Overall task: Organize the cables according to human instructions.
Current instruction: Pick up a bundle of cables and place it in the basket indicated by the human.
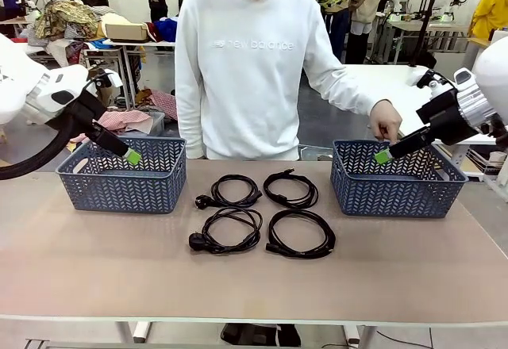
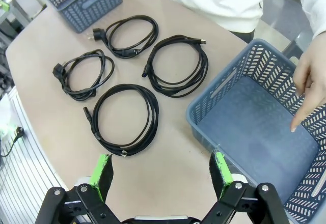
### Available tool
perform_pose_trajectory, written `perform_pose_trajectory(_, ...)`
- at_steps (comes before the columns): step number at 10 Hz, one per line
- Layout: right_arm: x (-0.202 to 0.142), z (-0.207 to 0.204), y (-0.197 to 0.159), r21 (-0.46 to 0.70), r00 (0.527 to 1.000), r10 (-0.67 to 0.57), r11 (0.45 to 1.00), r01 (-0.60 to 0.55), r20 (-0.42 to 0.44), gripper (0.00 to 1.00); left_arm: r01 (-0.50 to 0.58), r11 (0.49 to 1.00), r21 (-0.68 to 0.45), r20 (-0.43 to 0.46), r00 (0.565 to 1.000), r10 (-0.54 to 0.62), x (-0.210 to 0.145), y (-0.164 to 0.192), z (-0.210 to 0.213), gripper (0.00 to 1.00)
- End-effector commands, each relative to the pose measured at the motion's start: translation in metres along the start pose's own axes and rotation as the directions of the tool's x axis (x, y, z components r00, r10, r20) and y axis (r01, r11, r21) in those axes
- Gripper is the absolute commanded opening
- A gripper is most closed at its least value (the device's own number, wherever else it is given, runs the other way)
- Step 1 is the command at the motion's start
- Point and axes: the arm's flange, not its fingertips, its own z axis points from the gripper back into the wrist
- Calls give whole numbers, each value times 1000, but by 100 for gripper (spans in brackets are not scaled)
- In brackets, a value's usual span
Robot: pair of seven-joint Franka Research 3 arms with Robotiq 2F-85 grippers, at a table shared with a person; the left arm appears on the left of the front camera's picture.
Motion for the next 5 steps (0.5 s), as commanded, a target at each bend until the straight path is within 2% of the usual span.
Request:
perform_pose_trajectory(1,0,-2,-3,18,1000,7,1000,-7,21,100,17,1000,-17,14,1000,-17,-4,2,-2,100)
perform_pose_trajectory(3,0,0,0,0,1000,0,1000,0,0,100,17,1000,-17,14,1000,-17,-4,2,-2,100)
perform_pose_trajectory(5,13,-11,17,-11,993,89,996,-90,-76,100,17,1000,-17,14,1000,-17,-4,2,-2,100)
